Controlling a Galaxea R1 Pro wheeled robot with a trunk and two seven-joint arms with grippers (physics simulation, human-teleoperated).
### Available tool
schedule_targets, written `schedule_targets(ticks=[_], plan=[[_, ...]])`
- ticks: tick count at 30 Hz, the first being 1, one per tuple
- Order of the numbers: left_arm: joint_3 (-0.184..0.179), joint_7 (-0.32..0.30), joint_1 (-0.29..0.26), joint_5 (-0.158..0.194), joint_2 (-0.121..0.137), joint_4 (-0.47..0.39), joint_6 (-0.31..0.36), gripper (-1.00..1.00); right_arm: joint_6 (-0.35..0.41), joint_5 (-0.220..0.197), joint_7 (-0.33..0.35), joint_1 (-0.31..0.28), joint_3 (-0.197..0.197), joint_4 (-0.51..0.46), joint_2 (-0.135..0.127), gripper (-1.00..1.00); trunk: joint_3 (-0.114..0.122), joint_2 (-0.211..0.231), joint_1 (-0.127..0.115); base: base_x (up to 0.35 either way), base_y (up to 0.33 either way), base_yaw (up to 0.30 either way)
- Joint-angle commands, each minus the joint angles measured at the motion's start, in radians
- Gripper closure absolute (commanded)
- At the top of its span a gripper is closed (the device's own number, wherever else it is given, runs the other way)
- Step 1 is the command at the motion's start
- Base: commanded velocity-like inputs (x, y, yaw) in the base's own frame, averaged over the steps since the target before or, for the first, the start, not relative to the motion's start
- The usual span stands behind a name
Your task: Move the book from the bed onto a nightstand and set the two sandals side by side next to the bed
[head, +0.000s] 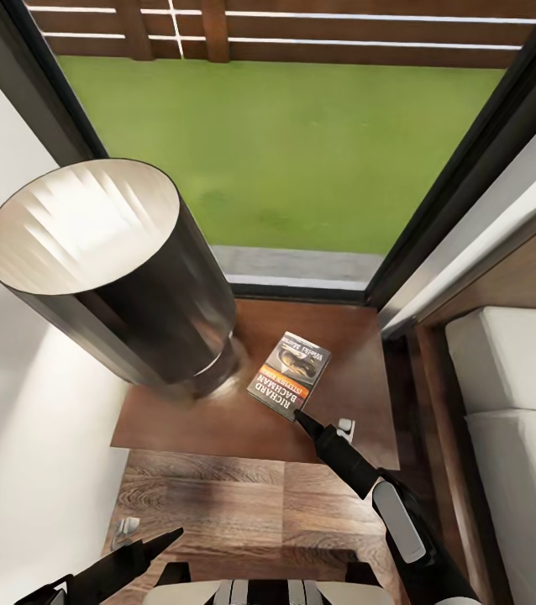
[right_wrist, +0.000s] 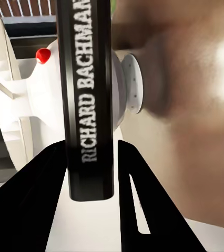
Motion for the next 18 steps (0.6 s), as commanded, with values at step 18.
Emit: schedule_targets(ticks=[18], plan=[[-0.003,-0.004,0.000,0.008,0.000,0.001,0.011,-1.00,0.008,-0.005,0.001,0.000,-0.002,0.001,0.001,1.00,-0.010,-0.021,0.011,0.000,0.000,0.000]])
